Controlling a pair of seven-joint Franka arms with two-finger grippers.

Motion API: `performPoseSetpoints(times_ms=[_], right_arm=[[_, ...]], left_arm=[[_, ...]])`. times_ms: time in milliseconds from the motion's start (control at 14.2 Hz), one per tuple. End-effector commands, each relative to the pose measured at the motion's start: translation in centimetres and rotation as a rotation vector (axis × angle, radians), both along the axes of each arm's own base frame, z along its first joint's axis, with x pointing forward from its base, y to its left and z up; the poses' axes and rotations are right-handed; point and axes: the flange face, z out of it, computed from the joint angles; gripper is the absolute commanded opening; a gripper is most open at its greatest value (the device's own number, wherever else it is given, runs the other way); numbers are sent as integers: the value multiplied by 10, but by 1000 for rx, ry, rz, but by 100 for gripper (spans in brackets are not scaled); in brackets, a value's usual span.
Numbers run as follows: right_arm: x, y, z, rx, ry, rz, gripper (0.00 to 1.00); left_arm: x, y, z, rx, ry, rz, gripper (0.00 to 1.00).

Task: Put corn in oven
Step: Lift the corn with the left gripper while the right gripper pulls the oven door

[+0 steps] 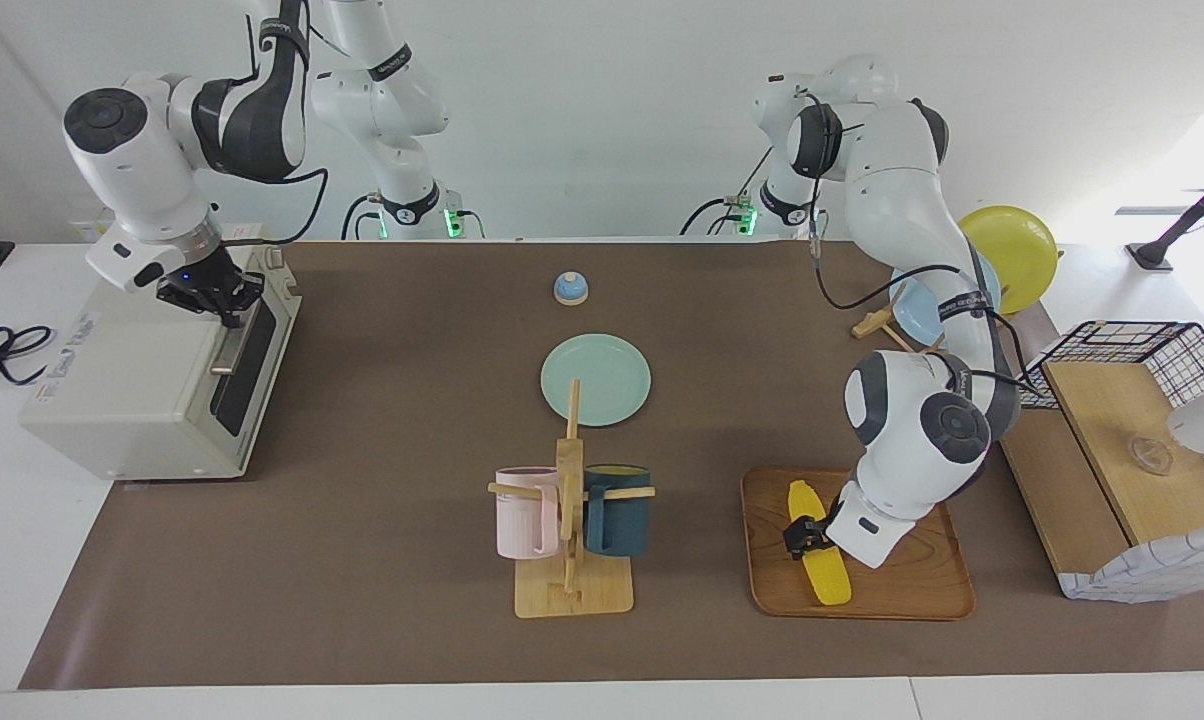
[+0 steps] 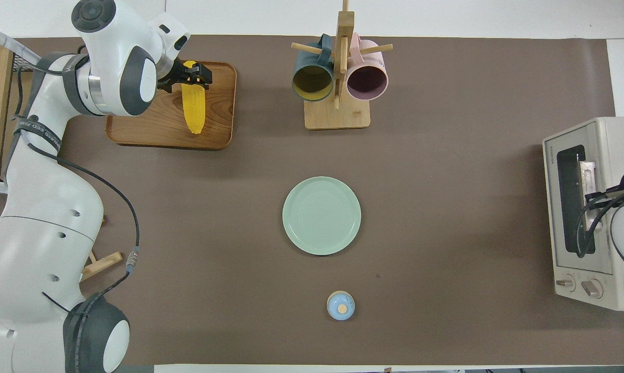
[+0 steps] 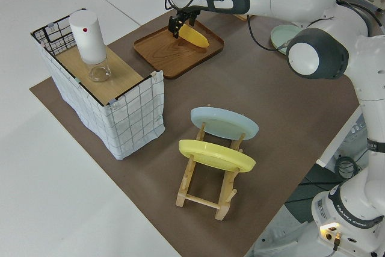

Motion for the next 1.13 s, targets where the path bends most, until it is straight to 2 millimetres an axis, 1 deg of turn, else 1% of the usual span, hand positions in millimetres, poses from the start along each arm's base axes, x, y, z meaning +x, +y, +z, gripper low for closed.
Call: performPoseSetpoints(times_ms=[0, 141, 282, 352, 422, 563, 633, 704, 774, 845, 915, 985, 1056], right_arm=[[-3, -5, -26, -1, 13, 9, 0], [-2, -4, -28, 3, 15, 4, 0], [0, 4, -28, 1, 6, -28, 0], [1, 7, -28, -1, 4, -42, 0], [2, 11, -28, -1, 1, -44, 0], [5, 20, -27, -5, -15, -61, 0], [7, 24, -29, 2, -19, -71, 0], [8, 26, -32, 16, -17, -83, 0], [9, 29, -35, 38, -21, -93, 0], [13, 33, -40, 48, -28, -104, 0], [16, 40, -45, 48, -26, -110, 0], [17, 41, -47, 47, -26, -122, 0], [17, 43, -49, 47, -28, -128, 0]], left_arm=[[6, 0, -7, 16, -12, -2, 93], [4, -3, -6, 21, -12, -16, 93], [4, -4, -6, 18, -5, -28, 91], [4, -5, -6, 17, -5, -29, 84], [4, -5, -5, 15, -11, -29, 71], [4, -11, -2, 6, -26, -31, 37], [5, -9, -1, 8, -30, -29, 27], [5, -5, 0, 10, -30, -24, 18], [5, -4, -1, 11, -26, -23, 5], [5, -2, -1, 13, -20, -21, 0], [5, 1, -2, 16, -14, -18, 0], [4, 1, 1, 16, -3, -15, 0], [-2, 1, 14, 13, 31, -19, 0]])
